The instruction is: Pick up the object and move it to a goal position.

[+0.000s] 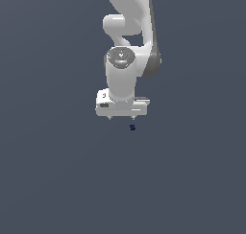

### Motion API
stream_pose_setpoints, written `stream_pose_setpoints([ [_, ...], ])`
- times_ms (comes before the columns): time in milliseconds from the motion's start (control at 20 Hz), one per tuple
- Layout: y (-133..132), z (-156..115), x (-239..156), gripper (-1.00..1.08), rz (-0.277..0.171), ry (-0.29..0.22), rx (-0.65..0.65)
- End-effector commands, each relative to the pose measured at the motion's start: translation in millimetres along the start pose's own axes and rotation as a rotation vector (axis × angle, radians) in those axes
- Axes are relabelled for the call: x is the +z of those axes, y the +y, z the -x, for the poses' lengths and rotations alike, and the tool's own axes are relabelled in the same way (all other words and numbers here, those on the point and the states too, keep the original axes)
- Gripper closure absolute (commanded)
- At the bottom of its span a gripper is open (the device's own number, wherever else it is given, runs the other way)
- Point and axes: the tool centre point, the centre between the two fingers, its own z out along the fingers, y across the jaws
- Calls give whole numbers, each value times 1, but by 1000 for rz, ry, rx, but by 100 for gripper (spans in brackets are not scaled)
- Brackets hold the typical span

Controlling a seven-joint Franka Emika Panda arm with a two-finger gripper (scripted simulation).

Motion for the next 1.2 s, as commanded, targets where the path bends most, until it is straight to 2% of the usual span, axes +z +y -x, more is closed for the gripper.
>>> stream_pose_setpoints([
  [0, 0, 0, 0, -92, 0, 0, 0],
  [500, -2, 9, 9, -92, -27, -34, -9],
  [850, -2, 8, 11, -92, -24, -31, -32],
  [1150, -4, 9, 16, -92, -19, -28, -109],
])
